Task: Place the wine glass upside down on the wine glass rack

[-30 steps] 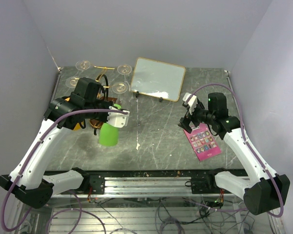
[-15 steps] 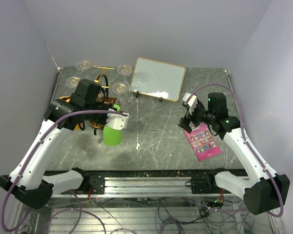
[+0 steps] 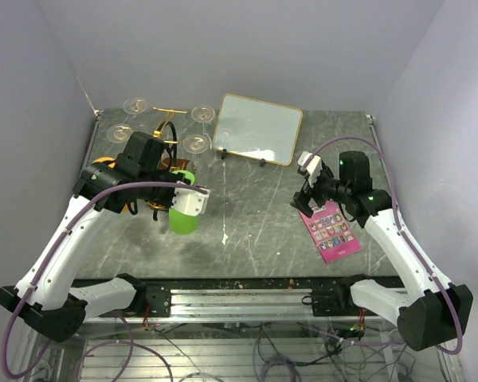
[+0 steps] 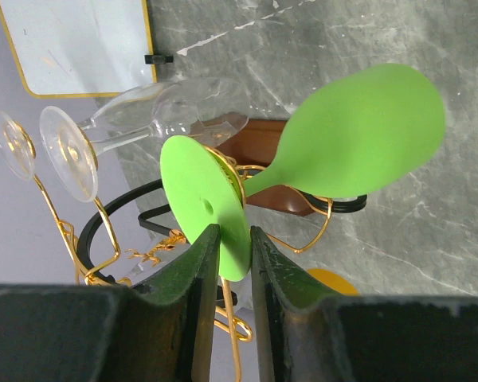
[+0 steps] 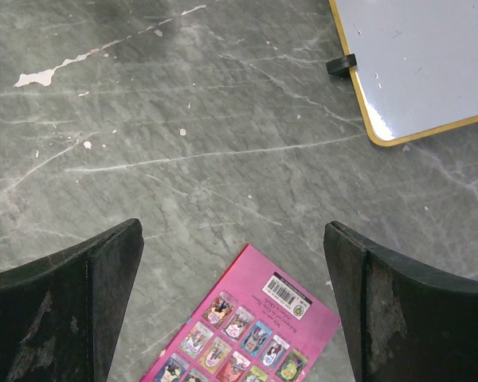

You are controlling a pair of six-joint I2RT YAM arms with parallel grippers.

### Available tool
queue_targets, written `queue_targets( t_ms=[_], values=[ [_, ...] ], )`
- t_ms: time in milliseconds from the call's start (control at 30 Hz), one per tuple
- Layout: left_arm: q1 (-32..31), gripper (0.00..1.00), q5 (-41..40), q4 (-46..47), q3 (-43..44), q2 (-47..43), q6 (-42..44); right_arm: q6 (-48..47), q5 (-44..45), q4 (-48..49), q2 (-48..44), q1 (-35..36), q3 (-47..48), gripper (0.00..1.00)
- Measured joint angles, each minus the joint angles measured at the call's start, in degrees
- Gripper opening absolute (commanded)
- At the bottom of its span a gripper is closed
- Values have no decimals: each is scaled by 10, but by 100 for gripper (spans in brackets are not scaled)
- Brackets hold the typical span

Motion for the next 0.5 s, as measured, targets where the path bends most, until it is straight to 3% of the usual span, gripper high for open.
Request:
queue_targets(
  t_ms=[500],
  values=[
    [0, 48, -10, -21, 0, -4, 4, -2, 0, 0, 0, 0, 0, 96]
  ],
)
